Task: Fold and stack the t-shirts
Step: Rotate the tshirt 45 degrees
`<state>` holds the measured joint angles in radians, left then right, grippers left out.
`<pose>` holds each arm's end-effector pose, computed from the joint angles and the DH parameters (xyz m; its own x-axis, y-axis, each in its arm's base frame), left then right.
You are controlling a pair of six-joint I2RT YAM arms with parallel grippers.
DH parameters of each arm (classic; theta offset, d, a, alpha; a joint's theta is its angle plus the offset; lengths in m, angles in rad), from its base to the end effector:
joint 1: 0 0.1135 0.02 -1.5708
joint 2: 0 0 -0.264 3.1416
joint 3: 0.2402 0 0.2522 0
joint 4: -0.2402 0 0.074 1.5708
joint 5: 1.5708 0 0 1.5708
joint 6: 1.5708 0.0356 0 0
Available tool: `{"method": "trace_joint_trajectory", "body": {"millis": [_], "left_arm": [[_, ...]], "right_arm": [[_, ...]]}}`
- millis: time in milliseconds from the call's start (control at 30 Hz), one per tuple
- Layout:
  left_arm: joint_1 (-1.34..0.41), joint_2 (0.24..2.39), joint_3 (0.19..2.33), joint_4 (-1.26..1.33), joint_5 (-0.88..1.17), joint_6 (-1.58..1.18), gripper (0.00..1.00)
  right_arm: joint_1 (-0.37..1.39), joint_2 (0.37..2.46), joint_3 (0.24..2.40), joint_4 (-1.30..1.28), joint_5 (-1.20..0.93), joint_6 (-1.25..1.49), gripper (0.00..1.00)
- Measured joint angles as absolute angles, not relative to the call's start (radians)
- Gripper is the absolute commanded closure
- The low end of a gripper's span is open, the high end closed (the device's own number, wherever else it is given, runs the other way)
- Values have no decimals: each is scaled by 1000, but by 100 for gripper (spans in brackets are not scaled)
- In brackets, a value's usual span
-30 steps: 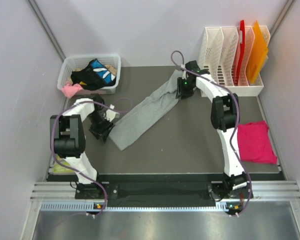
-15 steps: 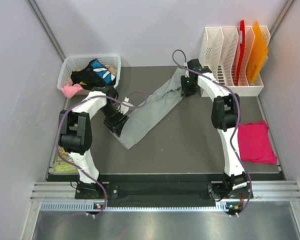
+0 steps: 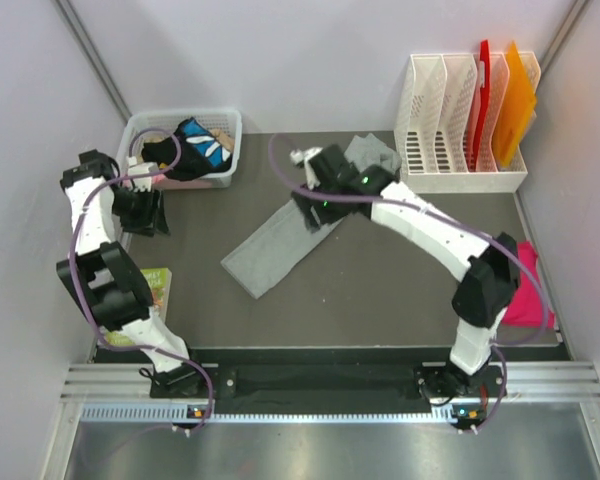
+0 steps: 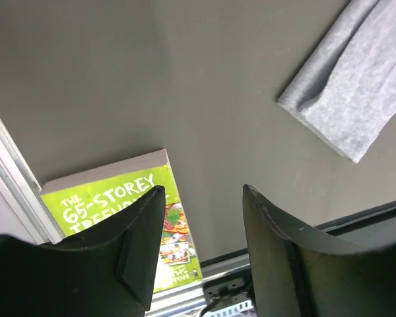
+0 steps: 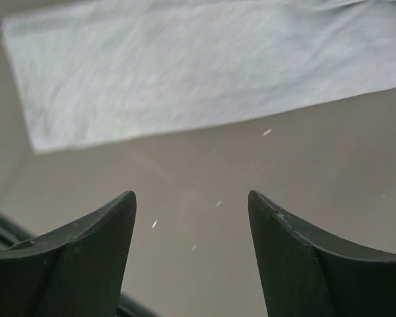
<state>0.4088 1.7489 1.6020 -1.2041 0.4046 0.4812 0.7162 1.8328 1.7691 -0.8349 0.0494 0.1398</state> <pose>0.3186 0.1227 0.2927 -0.9265 0.0623 -0.3711 0.1604 0.9575 -0.2396 0.3066 0.2645 0.3270 -0.6726 -0.4009 -0.6220 -0.5441 0.8376 0.0485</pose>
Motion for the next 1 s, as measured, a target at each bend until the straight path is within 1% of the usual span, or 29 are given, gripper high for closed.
{"method": "trace_joint_trajectory", "body": {"millis": [33, 67, 100, 233, 333, 533, 667, 700, 733, 767, 833, 867, 933, 1000], "left_arm": [[413, 1735, 1601, -1202, 405, 467, 44], [414, 1721, 1600, -1200, 406, 452, 44], [413, 1709, 1599, -1200, 408, 438, 45], [409, 1677, 1581, -1192, 411, 385, 44], [409, 1652, 1533, -1175, 400, 360, 44], [410, 1588, 1439, -1172, 395, 342, 43], [410, 1503, 1396, -1175, 397, 345, 43], [411, 1485, 1389, -1174, 400, 349, 43], [411, 1474, 1384, -1174, 401, 353, 43], [412, 1460, 1374, -1174, 403, 359, 43], [412, 1446, 1357, -1174, 404, 366, 42], [412, 1442, 1348, -1172, 404, 368, 42], [413, 1442, 1333, -1169, 405, 368, 42], [416, 1442, 1318, -1167, 410, 370, 42]], "right_arm": [[772, 1806, 1741, -836, 68, 138, 25], [815, 1789, 1714, -837, 87, 134, 9], [860, 1779, 1682, -839, 103, 134, 1], [1011, 1793, 1595, -863, 179, 135, 0], [1086, 1827, 1591, -864, 217, 143, 0], [1187, 1906, 1684, -882, 311, 178, 0], [1249, 1907, 1736, -877, 300, 210, 0], [1255, 1908, 1754, -877, 282, 222, 2], [1258, 1909, 1772, -876, 263, 230, 5], [1259, 1916, 1804, -879, 244, 238, 12], [1264, 1960, 1904, -884, 231, 252, 18], [1266, 1999, 1979, -894, 237, 258, 19], [1274, 2120, 2176, -936, 257, 270, 16], [1284, 2238, 2334, -958, 273, 283, 17]]}}
